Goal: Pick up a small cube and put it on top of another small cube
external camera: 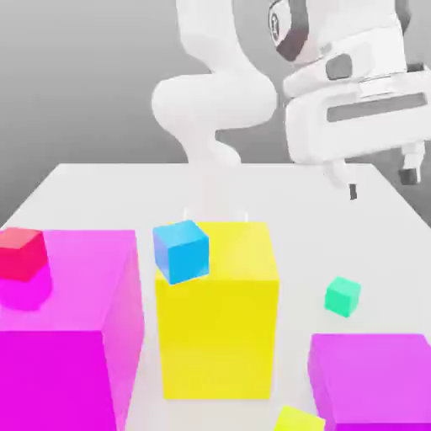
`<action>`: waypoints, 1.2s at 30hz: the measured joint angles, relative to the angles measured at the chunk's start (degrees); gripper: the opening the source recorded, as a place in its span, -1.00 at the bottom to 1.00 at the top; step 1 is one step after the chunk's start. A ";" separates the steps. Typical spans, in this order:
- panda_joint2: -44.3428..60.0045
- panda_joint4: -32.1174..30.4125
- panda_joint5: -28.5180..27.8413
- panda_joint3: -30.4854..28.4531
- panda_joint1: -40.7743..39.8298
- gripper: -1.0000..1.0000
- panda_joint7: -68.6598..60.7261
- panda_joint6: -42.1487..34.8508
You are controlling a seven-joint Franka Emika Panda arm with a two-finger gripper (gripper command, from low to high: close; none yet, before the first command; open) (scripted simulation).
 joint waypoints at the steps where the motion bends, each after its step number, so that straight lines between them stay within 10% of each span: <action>1: 1.46 -1.23 0.23 0.78 1.04 0.00 -0.35 1.15; 12: 17.92 -13.86 -7.53 9.80 8.11 0.00 3.06 14.53; 19: 32.18 -11.71 -22.15 -5.06 19.67 0.00 13.43 25.87; 20: 33.82 -11.45 -22.33 -6.72 21.36 -1.00 13.71 27.25; 28: 32.70 -11.63 -22.04 -6.16 20.85 -1.00 13.42 26.35; 36: 17.58 -13.63 -9.08 -0.74 17.69 -1.00 2.77 13.21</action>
